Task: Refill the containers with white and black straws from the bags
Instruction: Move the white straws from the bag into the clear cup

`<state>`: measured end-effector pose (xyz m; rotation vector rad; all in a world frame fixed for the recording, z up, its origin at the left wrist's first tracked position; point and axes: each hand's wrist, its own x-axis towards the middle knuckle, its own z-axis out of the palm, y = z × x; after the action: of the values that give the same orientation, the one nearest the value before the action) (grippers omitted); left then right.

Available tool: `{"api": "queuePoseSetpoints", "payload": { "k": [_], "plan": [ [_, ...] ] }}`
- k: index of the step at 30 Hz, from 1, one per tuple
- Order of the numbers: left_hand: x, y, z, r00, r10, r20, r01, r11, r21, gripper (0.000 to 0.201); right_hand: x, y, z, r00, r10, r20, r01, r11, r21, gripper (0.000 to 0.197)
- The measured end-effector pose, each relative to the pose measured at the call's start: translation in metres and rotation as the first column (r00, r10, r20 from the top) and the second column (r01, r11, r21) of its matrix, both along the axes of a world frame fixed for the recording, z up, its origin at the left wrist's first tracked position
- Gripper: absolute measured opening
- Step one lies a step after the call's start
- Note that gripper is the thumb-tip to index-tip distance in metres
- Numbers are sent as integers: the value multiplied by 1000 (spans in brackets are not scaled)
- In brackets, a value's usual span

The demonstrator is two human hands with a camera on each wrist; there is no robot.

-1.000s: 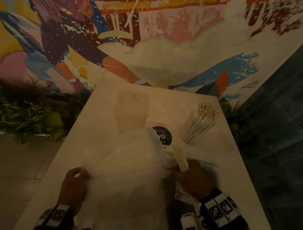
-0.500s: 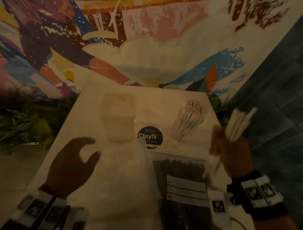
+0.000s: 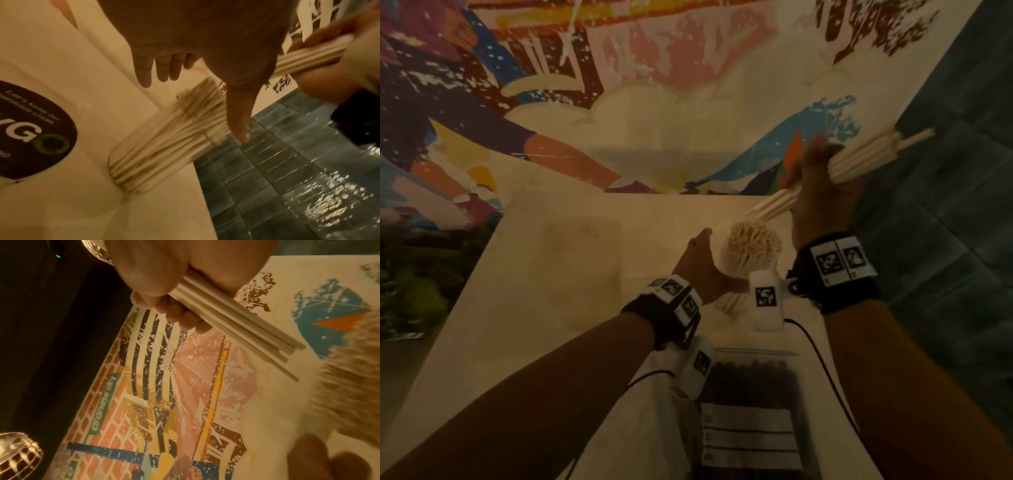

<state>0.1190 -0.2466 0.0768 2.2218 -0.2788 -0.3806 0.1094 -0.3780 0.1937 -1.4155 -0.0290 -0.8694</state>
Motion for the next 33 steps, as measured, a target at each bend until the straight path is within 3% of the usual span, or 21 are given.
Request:
{"api": "queuePoseSetpoints", "payload": {
  "k": [4,7,9,16,29,33],
  "plan": [
    [16,-24,-25,994,-95,52,91,993,80,123,14,-5,-29,997,-34,-67,31,999,-43,39],
    [18,-41,-40,995,37,94,-24,990,-139,126,10,-9,-37,995,-58,-75,56,998,-21,37],
    [19,-49,-47,989,92,119,-66,978,-200,129,6,-13,-37,997,-61,-52,60,998,-21,36],
    [17,-51,-36,994,96,47,-89,987,-133,118,-4,-19,-49,997,-42,-63,38,997,-63,40],
    [12,-50,-30,993,11,114,-2,997,-79,92,21,-24,-38,990,21,-142,-44,987,-154,39],
    [11,-51,-29,990,-30,136,42,995,-87,105,17,-21,-41,988,69,-137,-87,988,-127,38]
  ]
}}
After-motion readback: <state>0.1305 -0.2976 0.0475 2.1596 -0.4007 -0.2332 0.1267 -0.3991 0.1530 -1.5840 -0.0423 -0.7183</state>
